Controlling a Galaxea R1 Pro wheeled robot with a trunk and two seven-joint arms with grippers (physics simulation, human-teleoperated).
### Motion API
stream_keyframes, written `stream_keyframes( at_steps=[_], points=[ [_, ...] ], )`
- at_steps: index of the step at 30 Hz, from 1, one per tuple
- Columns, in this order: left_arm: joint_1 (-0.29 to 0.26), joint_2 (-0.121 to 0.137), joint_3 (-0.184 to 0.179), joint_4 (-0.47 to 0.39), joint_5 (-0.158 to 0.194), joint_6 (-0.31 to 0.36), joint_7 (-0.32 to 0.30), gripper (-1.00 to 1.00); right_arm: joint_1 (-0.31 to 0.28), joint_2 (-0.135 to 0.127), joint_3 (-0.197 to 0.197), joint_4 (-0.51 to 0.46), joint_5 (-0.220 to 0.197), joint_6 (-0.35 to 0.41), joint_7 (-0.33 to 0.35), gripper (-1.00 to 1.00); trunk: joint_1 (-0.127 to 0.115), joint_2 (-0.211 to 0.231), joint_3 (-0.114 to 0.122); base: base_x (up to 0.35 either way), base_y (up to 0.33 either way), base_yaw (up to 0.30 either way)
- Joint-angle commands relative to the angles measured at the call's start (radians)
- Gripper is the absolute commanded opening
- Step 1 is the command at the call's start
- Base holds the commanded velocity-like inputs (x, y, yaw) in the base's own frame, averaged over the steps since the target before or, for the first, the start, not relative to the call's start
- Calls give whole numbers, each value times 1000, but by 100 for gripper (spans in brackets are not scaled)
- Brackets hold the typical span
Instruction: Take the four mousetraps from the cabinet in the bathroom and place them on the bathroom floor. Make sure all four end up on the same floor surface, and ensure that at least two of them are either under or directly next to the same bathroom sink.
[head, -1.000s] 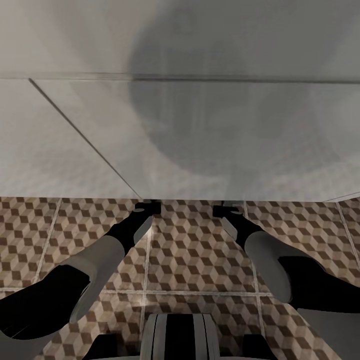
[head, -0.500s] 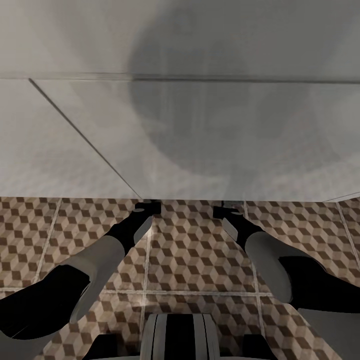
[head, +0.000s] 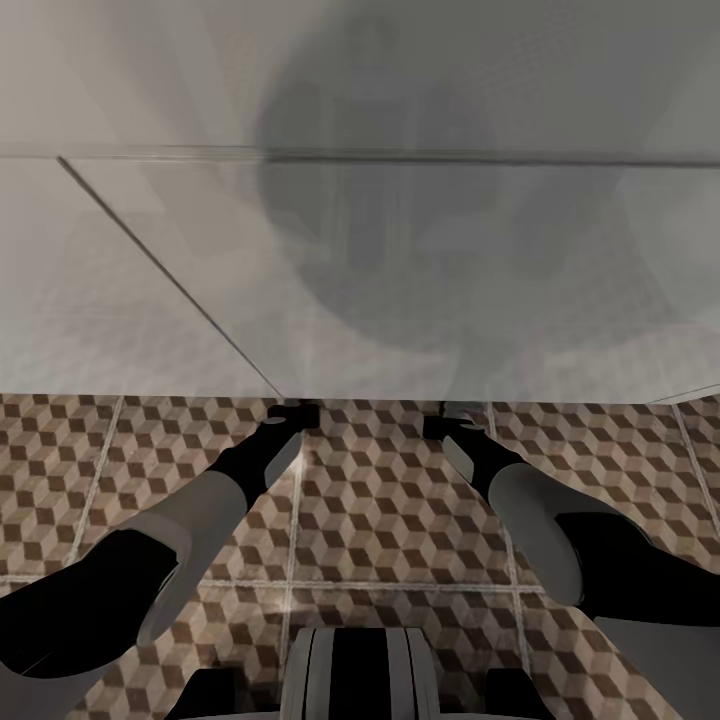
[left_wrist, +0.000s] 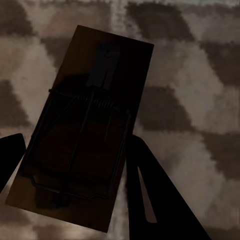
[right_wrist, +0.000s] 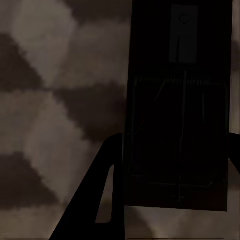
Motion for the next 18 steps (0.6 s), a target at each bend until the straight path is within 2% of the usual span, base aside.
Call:
stream_keyframes(
  at_steps=[1, 18],
  points=[
    [0, 2, -8, -2, 7, 5, 8, -100, 0, 0, 0, -2, -10, 5, -3, -100, 0, 0, -1, 0, 0, 0],
    [0, 6, -10, -3, 9, 5, 8, -100, 0, 1, 0, -2, -10, 8, -2, -100, 0, 0, -1, 0, 0, 0]
  ],
)
